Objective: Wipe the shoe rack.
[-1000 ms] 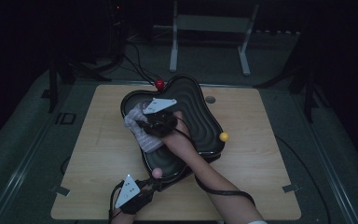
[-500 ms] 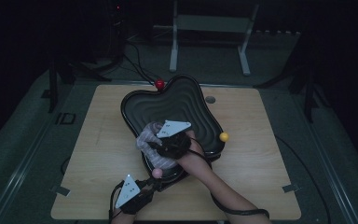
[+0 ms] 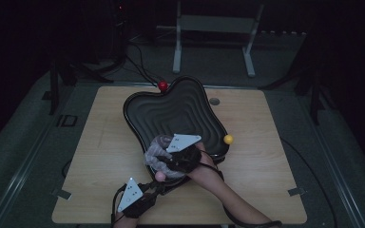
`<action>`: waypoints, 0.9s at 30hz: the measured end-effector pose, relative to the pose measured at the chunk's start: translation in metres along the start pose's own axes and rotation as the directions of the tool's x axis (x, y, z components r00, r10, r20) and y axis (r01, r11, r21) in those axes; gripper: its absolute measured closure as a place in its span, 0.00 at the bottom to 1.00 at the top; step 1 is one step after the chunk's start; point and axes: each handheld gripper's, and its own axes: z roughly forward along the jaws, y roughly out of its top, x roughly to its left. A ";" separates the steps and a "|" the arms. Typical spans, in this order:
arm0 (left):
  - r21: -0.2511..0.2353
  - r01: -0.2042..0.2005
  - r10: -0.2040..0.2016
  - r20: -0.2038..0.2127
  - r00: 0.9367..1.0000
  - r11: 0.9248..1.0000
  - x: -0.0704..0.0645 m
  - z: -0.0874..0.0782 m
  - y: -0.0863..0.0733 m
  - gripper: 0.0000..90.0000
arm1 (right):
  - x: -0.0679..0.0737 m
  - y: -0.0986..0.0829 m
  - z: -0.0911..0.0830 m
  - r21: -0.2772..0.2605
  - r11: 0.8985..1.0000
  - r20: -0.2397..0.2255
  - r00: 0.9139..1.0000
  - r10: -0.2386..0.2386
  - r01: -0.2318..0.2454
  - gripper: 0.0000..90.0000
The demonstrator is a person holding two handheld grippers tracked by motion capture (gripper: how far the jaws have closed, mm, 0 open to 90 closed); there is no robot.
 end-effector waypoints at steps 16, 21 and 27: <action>-0.004 0.004 -0.004 0.006 1.000 1.000 0.001 0.000 0.000 0.83 | 0.000 -0.012 -0.011 0.006 1.000 -0.043 0.999 0.027 -0.027 0.80; -0.003 0.001 -0.001 0.003 1.000 1.000 0.000 0.000 0.000 0.83 | -0.006 -0.002 -0.012 -0.016 0.999 -0.027 0.999 0.037 -0.037 0.80; -0.003 -0.004 0.004 0.002 1.000 1.000 0.000 0.000 0.000 0.83 | -0.026 0.035 -0.012 -0.074 0.996 0.016 0.998 0.054 -0.052 0.80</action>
